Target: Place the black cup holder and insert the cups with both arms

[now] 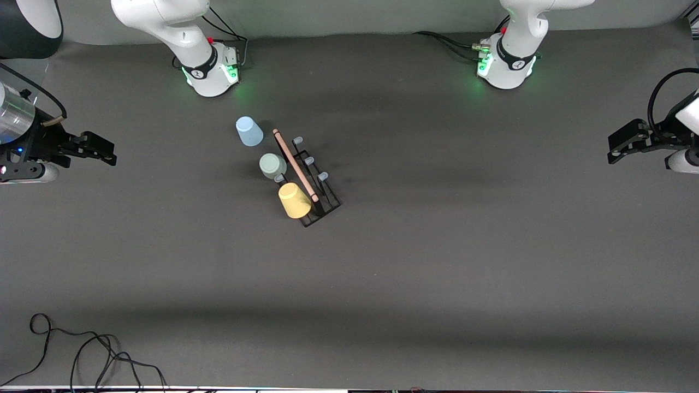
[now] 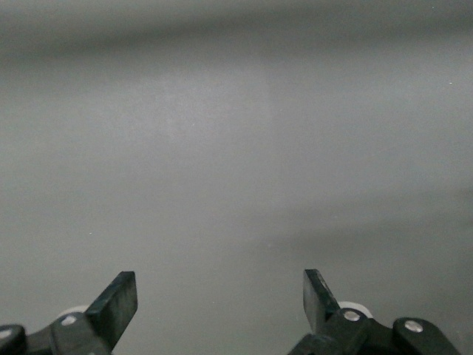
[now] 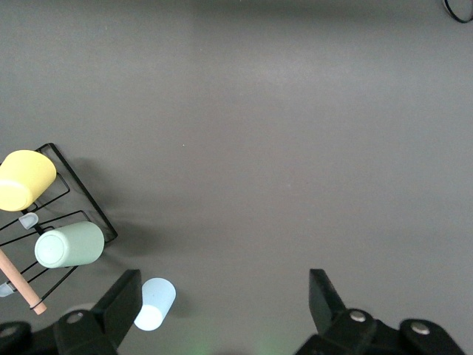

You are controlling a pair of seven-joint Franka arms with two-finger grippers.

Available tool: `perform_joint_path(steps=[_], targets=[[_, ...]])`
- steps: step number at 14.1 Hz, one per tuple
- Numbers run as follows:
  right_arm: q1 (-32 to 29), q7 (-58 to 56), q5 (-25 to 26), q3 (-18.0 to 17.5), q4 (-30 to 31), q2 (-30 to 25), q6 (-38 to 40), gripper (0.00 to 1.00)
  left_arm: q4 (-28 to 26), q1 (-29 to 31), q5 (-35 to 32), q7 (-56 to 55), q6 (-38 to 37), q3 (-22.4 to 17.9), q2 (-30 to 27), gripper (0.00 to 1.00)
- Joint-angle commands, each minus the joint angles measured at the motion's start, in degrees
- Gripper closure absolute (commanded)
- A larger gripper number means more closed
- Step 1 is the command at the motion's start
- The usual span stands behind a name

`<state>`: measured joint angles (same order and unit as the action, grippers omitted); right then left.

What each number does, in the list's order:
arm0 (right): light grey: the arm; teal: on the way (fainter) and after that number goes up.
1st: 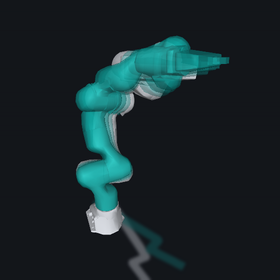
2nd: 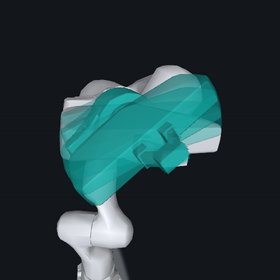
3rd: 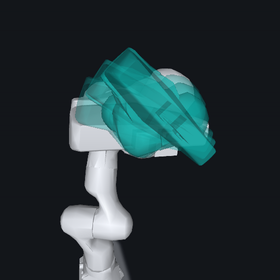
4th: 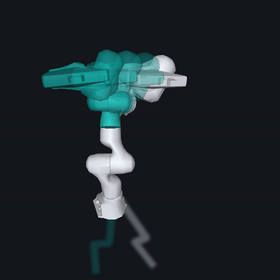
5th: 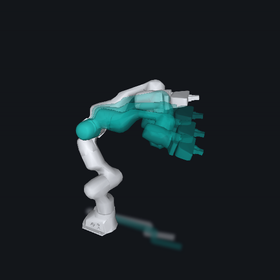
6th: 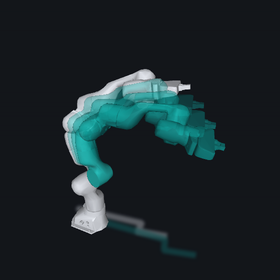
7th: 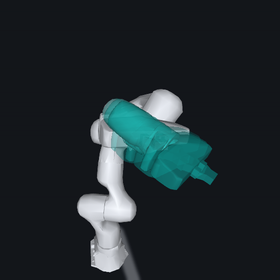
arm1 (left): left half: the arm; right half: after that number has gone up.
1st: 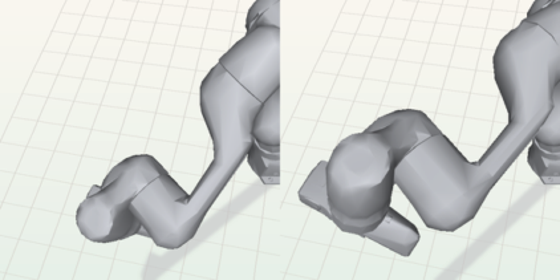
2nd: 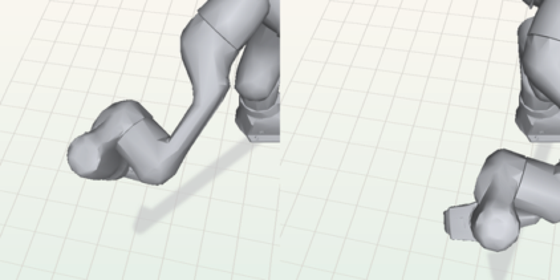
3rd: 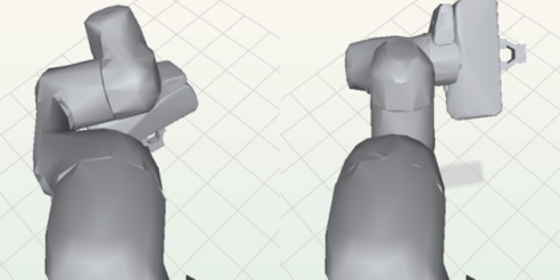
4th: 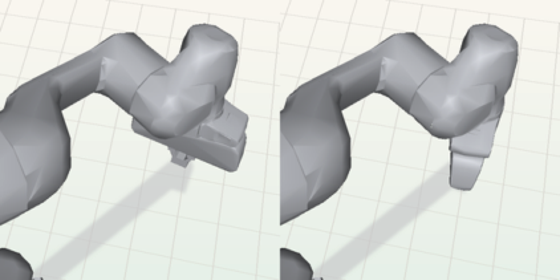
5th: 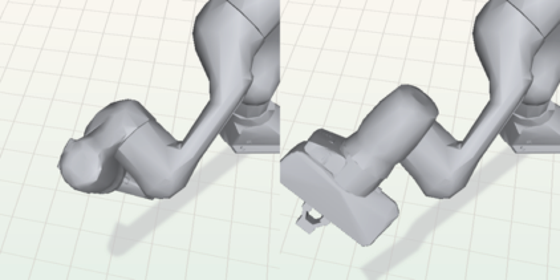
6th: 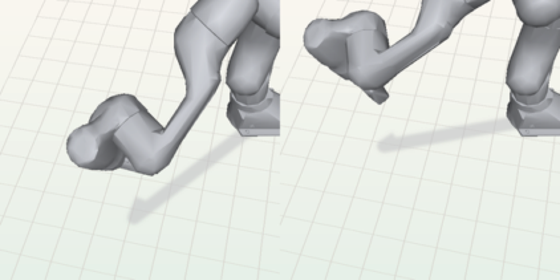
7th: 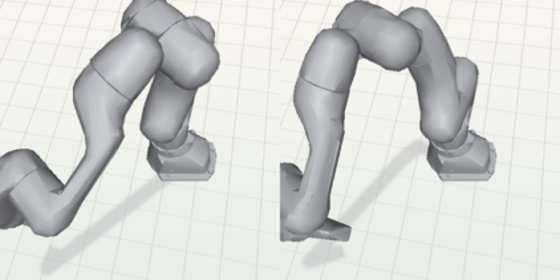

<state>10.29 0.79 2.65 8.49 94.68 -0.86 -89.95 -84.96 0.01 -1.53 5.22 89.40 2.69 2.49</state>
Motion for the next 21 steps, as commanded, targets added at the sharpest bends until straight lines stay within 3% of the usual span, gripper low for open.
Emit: perform_joint_path(steps=[1, 9, 12, 21], targets=[[-0.6, -1.1, 1.3, -0.8, 1.3, -1.1, -1.0, 0.00, 0.0, -0.5, -1.1, 0.1, 0.4, -0.1, -0.9, 0.00], [-0.6, -0.7, 0.2, -0.2, 1.3, -0.9, -1.2, 0.00, -0.6, -0.5, -1.8, 0.1, 0.9, 0.2, -1.2, 0.00], [-0.8, -0.7, -3.6, 0.6, 1.3, -0.9, -1.3, 0.00, -0.6, -0.5, -1.8, 0.1, 1.0, 0.2, -1.1, 0.00], [-0.9, -1.0, -3.2, 0.7, 1.3, -0.9, -1.3, 0.00, -0.6, -0.4, -1.8, -0.3, 0.3, 0.2, -1.1, 0.00]])
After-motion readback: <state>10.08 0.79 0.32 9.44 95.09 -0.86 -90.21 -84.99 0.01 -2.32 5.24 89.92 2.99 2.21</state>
